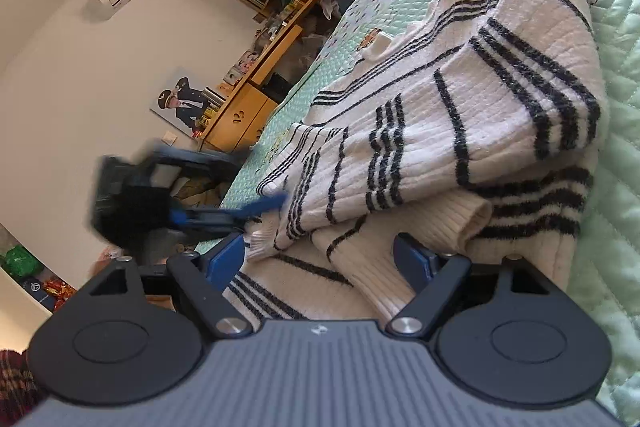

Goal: Fold clothes
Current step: 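Move both grippers open toward the ribbed hem of the sweater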

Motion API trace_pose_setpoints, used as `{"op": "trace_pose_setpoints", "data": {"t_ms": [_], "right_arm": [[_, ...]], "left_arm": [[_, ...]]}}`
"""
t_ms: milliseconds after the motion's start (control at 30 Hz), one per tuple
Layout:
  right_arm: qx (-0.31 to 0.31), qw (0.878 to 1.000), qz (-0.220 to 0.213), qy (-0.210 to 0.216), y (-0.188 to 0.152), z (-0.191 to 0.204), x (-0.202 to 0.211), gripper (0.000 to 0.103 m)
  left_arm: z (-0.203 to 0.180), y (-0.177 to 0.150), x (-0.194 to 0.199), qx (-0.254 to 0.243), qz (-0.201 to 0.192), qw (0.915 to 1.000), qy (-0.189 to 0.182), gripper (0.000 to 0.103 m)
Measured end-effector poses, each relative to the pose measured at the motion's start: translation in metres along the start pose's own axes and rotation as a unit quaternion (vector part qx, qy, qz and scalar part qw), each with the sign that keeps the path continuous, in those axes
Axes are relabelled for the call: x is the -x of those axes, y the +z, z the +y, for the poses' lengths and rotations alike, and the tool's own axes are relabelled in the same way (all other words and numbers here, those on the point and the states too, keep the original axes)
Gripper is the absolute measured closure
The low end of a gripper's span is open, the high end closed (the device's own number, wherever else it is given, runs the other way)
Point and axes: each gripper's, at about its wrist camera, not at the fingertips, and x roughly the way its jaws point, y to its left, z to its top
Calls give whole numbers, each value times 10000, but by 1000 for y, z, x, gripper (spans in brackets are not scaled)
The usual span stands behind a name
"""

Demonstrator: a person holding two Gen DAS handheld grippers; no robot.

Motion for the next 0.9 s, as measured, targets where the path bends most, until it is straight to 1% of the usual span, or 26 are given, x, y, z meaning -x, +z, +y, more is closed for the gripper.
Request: {"op": "trace_pose_setpoints", "data": {"t_ms": [67, 133, 167, 233, 300, 333, 367, 400, 433, 467, 500, 567, 633, 700, 767, 833, 867, 900], "right_arm": [[11, 10000, 9, 21, 0, -1, 1, 21], [19, 10000, 12, 42, 0, -1, 1, 21], [32, 10000, 14, 52, 0, -1, 1, 21], [48, 10000, 13, 73, -1, -1, 1, 21], [58, 9999, 17, 92, -1, -2, 2, 21], [65, 9999, 21, 101, -1, -2, 2, 21], [76, 9999, 27, 107, -1, -2, 2, 21], [86, 9999, 33, 113, -1, -2, 2, 21], [98, 9999, 38, 120, -1, -2, 2, 21], [117, 9998, 41, 131, -1, -2, 3, 21], [137, 9998, 36, 147, -1, -3, 3, 21], [198, 9996, 7, 208, -3, -4, 4, 21], [221, 9994, -57, 273, -4, -6, 6, 23], [183, 9992, -173, 296, -6, -9, 9, 27], [147, 9990, -306, 276, -9, -10, 12, 32], [254, 9987, -423, 129, -15, -4, 18, 32], [348, 9982, -488, -63, -19, 2, 22, 31], [452, 9966, -571, -379, -26, 13, 28, 31]], "left_arm": [[9, 3, -3, 228, 5, 9997, 23, 42], [6, 5, 3, 236, -6, 9997, 72, 43], [1, 4, 8, 147, -26, 9998, 126, 43], [-11, 0, 21, -149, -69, 9996, 241, 37], [-15, -8, 33, -379, -21, 9991, 174, 29], [-16, -12, 39, -484, 12, 9987, 125, 27], [-18, -16, 45, -590, 45, 9982, 76, 22], [-15, -20, 48, -675, 100, 9975, 178, 19], [-7, -22, 48, -648, 138, 9974, 273, 19], [4, -23, 47, -556, 154, 9979, 297, 20], [14, -24, 46, -464, 169, 9983, 321, 25], [31, -24, 45, -276, 191, 9989, 328, 25], [39, -20, 49, -77, 187, 9995, 239, 29], [40, -19, 52, -97, 231, 9993, 273, 36], [31, -23, 59, -321, 232, 9984, 397, 36], [16, -35, 74, -776, 214, 9946, 650, 33], [10, -44, 83, -983, 229, 9914, 835, 29], [6, -55, 92, -1138, 289, 9878, 1025, 27]]}}
